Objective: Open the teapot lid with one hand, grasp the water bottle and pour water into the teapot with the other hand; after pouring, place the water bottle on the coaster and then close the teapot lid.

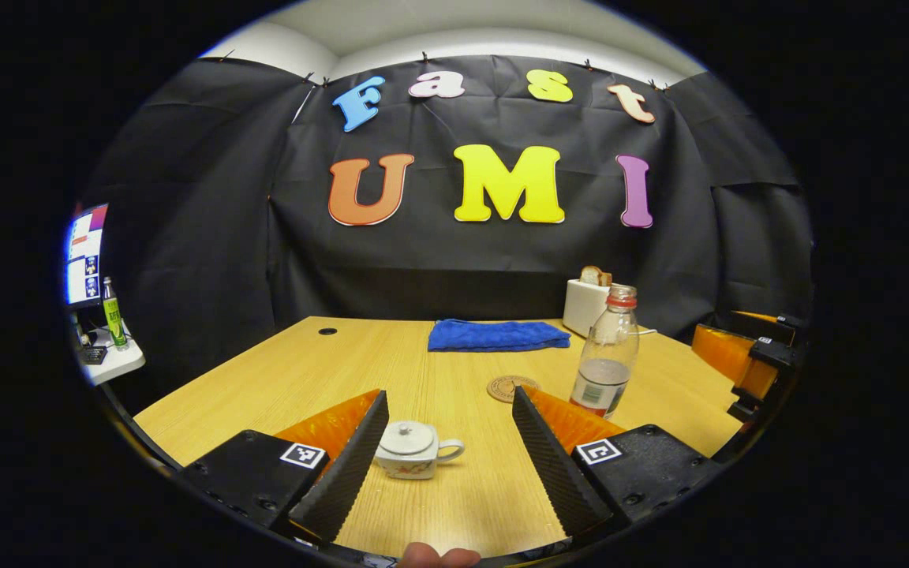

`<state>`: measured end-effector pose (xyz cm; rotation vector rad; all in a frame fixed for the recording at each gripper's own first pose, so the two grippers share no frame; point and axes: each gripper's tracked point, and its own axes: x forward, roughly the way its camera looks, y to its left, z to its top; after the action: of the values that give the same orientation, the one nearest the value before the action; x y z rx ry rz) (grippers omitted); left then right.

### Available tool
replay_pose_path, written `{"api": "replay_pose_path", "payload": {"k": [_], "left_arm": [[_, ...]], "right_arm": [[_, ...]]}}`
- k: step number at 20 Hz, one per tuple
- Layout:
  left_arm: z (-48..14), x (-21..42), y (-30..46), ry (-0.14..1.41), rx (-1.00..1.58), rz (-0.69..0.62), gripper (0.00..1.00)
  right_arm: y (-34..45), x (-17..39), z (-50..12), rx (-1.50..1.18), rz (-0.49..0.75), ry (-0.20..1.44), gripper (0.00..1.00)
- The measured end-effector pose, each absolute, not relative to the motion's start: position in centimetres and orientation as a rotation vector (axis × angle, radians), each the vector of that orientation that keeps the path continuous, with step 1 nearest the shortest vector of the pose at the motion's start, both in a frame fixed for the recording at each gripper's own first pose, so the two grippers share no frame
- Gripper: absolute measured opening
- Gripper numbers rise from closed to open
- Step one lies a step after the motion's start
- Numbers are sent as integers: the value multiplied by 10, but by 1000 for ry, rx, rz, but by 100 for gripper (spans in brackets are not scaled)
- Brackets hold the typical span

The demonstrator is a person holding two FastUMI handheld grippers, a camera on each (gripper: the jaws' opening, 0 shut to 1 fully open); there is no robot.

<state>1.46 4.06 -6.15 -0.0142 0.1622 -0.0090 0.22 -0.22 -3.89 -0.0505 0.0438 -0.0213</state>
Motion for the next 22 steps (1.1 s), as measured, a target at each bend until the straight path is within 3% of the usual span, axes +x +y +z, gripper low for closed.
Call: {"api": "replay_pose_path", "payload": {"k": [6, 13, 14, 15, 16, 19, 22], "left_arm": [[-101, 37, 62, 297, -23, -4, 88], [-117, 51, 70, 363, -11, 0, 53], [-118, 53, 72, 364, -1, 7, 55], [-119, 54, 74, 370, 7, 15, 43], [-119, 56, 75, 373, 15, 23, 39], [-119, 61, 73, 372, 31, 38, 21], [-118, 61, 71, 365, 38, 34, 12]], "right_arm": [[-15, 7, -56, -65, -45, 75, 95], [-23, 13, -67, -62, -55, 105, 96], [-24, 14, -67, -60, -58, 106, 96], [-25, 15, -69, -60, -59, 109, 96], [-25, 15, -70, -61, -59, 115, 96], [-11, 15, -75, -38, 11, 128, 95], [2, 14, -78, -35, 72, 139, 95]]}}
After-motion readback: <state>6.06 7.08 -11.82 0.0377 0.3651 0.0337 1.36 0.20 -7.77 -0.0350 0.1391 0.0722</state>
